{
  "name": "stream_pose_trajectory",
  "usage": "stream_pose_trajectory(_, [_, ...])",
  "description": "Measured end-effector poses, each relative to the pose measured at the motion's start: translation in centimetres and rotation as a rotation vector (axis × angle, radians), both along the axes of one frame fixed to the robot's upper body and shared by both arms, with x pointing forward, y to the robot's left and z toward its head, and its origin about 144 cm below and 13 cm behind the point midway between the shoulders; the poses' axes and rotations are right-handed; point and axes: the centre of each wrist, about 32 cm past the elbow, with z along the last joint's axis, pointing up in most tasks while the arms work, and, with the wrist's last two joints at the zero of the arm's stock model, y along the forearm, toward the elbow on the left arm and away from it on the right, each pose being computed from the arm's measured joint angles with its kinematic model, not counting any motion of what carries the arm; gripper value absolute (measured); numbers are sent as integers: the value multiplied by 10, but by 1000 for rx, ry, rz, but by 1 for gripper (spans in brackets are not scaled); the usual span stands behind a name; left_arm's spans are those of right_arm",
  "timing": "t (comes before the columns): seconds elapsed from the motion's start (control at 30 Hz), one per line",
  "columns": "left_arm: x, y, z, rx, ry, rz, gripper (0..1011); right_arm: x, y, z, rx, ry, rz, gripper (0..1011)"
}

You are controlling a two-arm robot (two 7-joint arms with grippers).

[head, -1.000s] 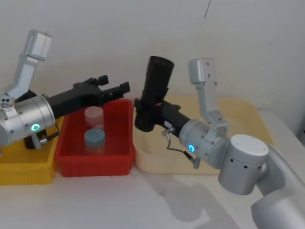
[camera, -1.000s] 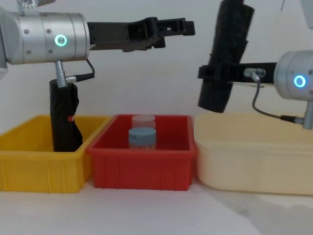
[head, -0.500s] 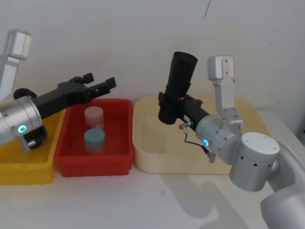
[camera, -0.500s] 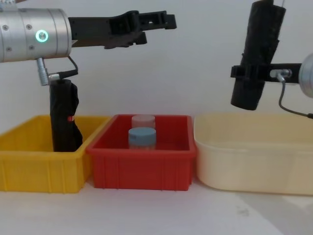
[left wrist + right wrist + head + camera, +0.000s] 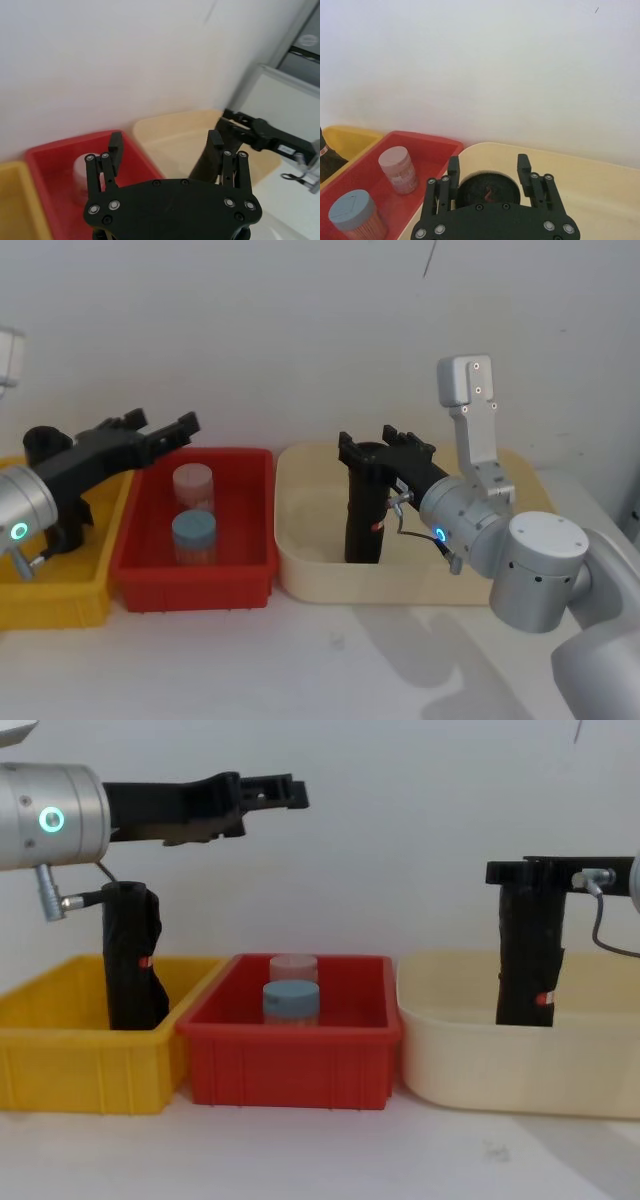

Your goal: Pick up the garbage bag with the one hand and transfer it to the other hand.

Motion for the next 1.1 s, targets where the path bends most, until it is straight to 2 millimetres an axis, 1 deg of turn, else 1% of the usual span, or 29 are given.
stream_pose_trajectory(0.03, [-1,1,-1,3,4,20,1001,1,-1,0,-3,-4,0,701])
stream_pose_trajectory(0.07, [-2,2,-2,4,6,29,1001,1,-1,-1,-5,-6,1,756])
stream_pose_trajectory(0.13, [-4,4,-4,8,11,54,1002,2,-1,-1,-9,-11,2,786])
stream_pose_trajectory(0.2, [-5,5,-5,11,15,73,1001,2,-2,-1,-12,-15,3,837])
stream_pose_trajectory(0.23, [-6,5,-6,12,16,78,1001,3,-2,-1,-14,-20,4,879])
stream_pose_trajectory(0.27, [-6,6,-6,13,17,84,1002,3,-2,-1,-16,-23,5,895])
stream_pose_trajectory(0.3, [-7,6,-7,15,19,94,1001,3,-2,0,-21,-30,5,943])
stream_pose_trajectory(0.4, [-8,8,-8,18,22,112,1002,3,-2,0,-26,-40,7,992])
stream_pose_trajectory(0.6, [-10,9,-10,22,27,135,1002,4,-2,4,-42,-84,8,1001])
stream_pose_trajectory(0.9, [-12,10,-11,25,31,153,1001,3,1,22,-52,-183,43,1001])
stream_pose_trajectory(1.1, [-12,11,-12,26,33,161,1002,0,3,30,-52,-206,94,1002])
